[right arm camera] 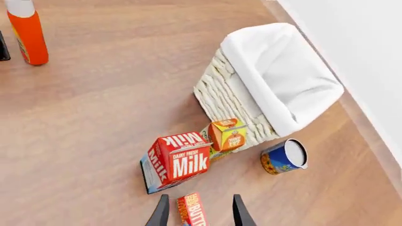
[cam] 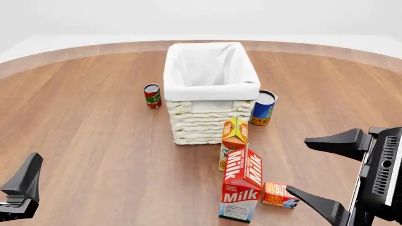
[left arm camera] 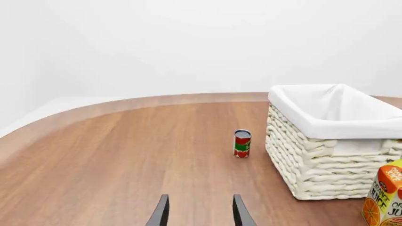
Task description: Pick up the butter and put it in the basket.
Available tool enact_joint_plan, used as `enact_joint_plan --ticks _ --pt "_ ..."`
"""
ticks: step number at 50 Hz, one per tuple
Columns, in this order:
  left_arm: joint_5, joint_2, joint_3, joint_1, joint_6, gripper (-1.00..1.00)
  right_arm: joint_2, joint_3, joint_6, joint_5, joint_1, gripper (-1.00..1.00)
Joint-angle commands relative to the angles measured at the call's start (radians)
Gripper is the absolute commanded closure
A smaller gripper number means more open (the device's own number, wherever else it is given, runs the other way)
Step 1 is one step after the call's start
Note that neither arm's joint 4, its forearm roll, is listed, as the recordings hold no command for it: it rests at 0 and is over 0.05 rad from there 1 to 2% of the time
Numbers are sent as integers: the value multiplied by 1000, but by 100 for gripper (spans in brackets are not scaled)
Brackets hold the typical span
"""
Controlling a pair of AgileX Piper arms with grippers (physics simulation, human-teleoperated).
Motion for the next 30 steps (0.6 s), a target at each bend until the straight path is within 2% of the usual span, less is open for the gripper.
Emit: enact_joint_plan --ticks 1,2,3,9,12,30 --pt "0 0 0 0 0 -100 91 -36 -3 95 20 -100" --pt "0 0 0 0 0 -100 100 -22 -21 95 7 -100" --pt "0 0 0 0 0 -100 108 -32 -4 97 7 -100" --pt "0 0 0 0 0 -100 149 -41 -4 112 26 -100" --pt "0 0 0 0 0 -100 181 -28 -25 114 23 -100" --pt "0 0 0 0 0 -100 285 -29 -65 139 6 -100"
